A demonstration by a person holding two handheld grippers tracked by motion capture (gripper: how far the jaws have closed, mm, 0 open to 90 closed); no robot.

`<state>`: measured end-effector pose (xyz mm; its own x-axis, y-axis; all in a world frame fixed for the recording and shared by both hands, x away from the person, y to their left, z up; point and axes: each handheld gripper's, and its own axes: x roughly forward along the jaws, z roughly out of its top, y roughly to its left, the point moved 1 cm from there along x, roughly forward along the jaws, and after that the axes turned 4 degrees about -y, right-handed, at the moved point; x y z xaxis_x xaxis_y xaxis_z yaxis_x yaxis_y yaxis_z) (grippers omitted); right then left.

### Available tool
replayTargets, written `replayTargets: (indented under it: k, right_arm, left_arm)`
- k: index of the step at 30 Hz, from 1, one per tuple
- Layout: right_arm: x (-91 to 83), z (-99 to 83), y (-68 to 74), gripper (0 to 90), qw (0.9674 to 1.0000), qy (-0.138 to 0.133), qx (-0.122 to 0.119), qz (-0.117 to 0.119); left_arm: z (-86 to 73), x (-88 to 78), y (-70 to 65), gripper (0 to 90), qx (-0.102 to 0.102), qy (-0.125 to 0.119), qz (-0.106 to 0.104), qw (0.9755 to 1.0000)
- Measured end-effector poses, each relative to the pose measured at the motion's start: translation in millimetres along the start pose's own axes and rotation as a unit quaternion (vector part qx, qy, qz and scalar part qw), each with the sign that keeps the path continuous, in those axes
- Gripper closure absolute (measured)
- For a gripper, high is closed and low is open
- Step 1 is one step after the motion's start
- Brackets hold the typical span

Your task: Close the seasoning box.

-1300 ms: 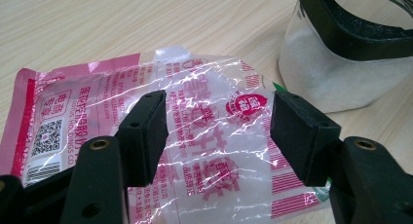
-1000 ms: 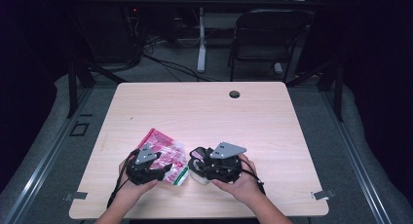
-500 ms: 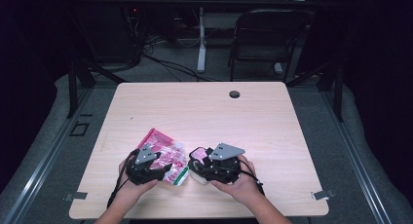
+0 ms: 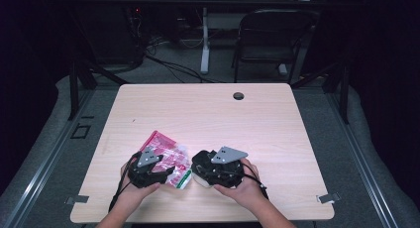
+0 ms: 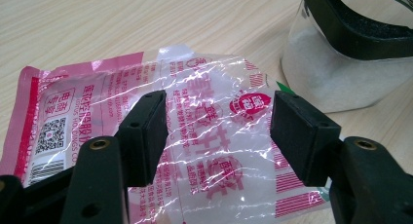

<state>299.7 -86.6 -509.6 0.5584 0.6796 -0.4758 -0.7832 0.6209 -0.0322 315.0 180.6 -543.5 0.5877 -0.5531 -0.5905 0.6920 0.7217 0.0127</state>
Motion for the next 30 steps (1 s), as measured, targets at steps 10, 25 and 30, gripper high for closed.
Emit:
replayTargets:
  k: [10,25,30]
  right_arm:
    - [2.3,-0.5,4.3,47.0,0.9999,0.012,-0.002,0.006]
    - [2.1,0.5,7.2,47.6,0.9999,0.009,-0.002,0.011]
    - [2.6,0.1,6.9,47.9,0.9999,0.009,-0.001,0.010]
  left_arm:
    - [-0.1,-0.2,0.1,39.1,-0.001,0.000,0.000,1.0000]
    - [-0.5,0.3,0.4,39.1,-0.001,0.000,0.001,1.0000]
    - [-0.6,0.2,0.7,39.1,-0.001,0.000,0.001,1.0000]
